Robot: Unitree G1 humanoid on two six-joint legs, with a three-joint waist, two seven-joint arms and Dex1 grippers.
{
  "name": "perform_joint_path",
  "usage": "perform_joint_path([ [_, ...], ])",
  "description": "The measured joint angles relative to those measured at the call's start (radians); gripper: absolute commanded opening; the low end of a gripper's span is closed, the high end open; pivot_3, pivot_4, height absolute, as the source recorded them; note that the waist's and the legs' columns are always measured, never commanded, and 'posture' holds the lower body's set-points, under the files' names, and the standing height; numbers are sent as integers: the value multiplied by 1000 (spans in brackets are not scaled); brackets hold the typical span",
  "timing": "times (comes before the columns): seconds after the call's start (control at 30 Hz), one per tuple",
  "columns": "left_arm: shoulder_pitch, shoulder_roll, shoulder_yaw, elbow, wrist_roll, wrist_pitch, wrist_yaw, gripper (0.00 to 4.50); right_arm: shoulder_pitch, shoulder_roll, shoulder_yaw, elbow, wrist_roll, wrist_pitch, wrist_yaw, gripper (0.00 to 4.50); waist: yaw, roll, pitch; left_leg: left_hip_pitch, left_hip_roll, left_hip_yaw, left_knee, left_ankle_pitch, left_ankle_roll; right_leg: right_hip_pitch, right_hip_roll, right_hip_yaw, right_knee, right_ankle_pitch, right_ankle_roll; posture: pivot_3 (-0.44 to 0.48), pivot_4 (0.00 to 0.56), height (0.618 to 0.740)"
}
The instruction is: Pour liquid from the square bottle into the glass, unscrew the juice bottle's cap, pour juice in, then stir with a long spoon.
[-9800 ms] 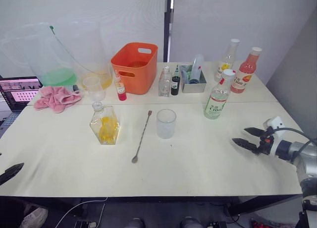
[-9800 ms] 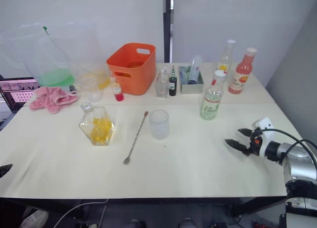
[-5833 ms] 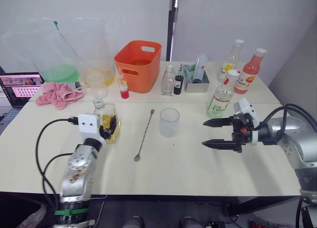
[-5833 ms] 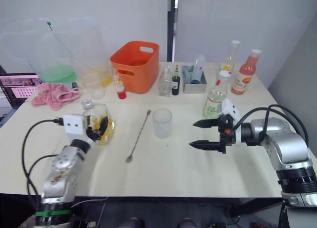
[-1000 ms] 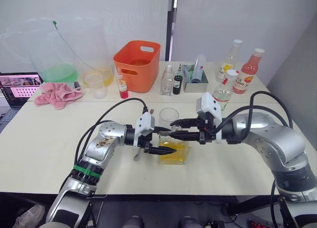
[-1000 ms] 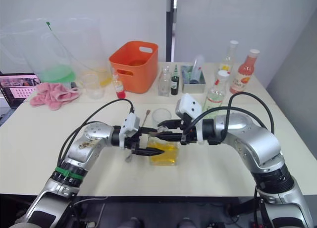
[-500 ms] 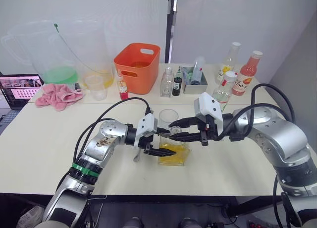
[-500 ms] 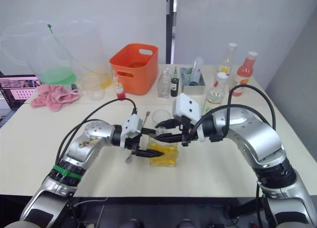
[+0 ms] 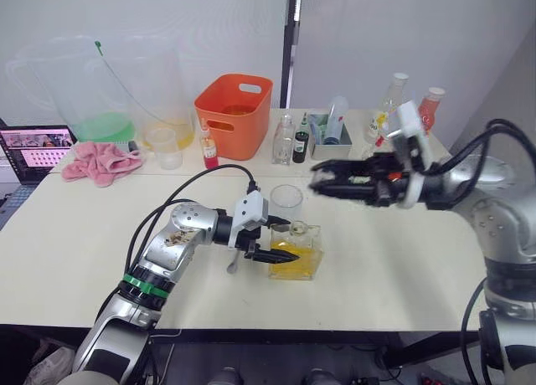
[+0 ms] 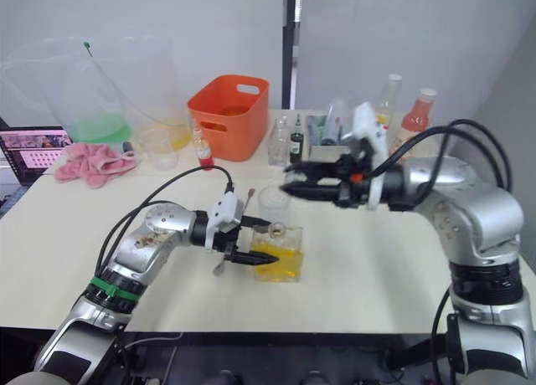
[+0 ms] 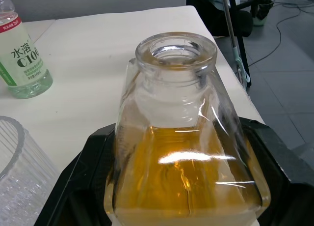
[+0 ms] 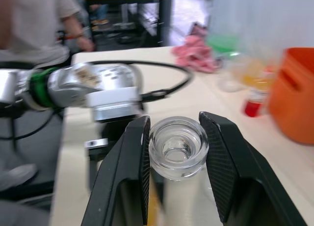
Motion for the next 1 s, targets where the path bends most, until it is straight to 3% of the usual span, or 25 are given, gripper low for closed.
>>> perform_joint_path([
  [0.17,16,-11,18,1,0,-6,23,2785,188,-68,-104,158,-134,-125,-64,1075,2,1,-1,-1,-1,1,0,0,0,0,-1,1,0,0,0,0,150,740],
  [0.3,21,-19,34,-2,0,3,39,2785,233,-42,-144,299,-218,-245,-156,1075,0,5,-2,1,-1,3,0,0,0,1,-1,2,0,0,0,0,150,740],
  [0.4,31,-27,37,-24,0,23,69,2785,238,27,-177,536,-321,-392,-309,1075,0,5,-3,3,-1,3,0,0,0,3,-2,2,0,0,0,0,150,740],
  [0.63,67,-10,52,-94,0,62,99,2785,157,124,-166,986,-451,-643,-498,1075,-7,8,-3,2,-1,4,0,0,0,1,-2,4,0,0,0,0,150,740],
  [0.97,84,-5,58,-126,-1,86,121,2785,93,158,-166,1157,-474,-784,-568,1075,-20,8,-3,2,-1,4,0,0,0,2,-1,4,0,0,0,0,150,740],
  [1.0,85,-5,58,-128,0,87,123,2785,92,158,-166,1161,-474,-788,-567,1575,-21,8,-3,2,-1,4,0,0,0,2,-1,4,0,0,0,0,150,740],
])
